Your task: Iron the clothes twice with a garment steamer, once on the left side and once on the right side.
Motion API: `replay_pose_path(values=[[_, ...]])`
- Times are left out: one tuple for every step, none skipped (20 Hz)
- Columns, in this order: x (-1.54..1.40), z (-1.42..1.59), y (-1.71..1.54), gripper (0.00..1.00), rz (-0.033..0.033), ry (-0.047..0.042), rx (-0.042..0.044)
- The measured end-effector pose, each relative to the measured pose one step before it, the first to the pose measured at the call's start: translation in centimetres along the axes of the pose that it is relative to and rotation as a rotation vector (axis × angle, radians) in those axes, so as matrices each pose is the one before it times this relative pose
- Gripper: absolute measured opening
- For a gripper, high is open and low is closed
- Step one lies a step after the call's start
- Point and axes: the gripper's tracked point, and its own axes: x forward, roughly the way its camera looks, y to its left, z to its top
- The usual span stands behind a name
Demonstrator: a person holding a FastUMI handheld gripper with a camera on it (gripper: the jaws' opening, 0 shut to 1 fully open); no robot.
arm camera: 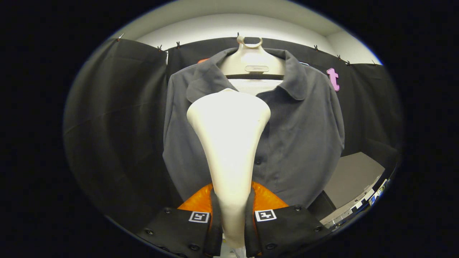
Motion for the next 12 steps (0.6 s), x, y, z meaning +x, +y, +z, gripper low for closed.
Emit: replay_pose_path(values=[[0.546,-0.219,0.549,0.32,0.00487,0.00429,-0.00357],[0.559,-0.263,0.397,0.32,0.00184,0.00782,-0.00711],[0.742,-0.265,0.286,0.33,-0.00058,0.00739,-0.0033],[0.496,-0.401,0.198,0.32,-0.00223,0.00904,-0.00097],[0.49,-0.51,0.162,0.33,-0.00066,0.00843,-0.00239],[0.317,-0.532,0.118,0.32,-0.00029,0.01154,-0.00186],[0.322,-0.482,0.171,0.32,0.0015,0.01046,-0.00129],[0.474,-0.362,0.009,0.32,0.00089,0.00924,0.0027],[0.288,-0.736,-0.048,0.32,-0.00015,0.01078,0.00355],[0.213,-0.683,-0.063,0.33,-0.0004,0.00849,0.00396],[0.109,-0.592,-0.041,0.33,-0.00007,0.00751,0.00063],[0.06,-0.418,-0.172,0.32,-0.00089,0.00505,0.00135]])
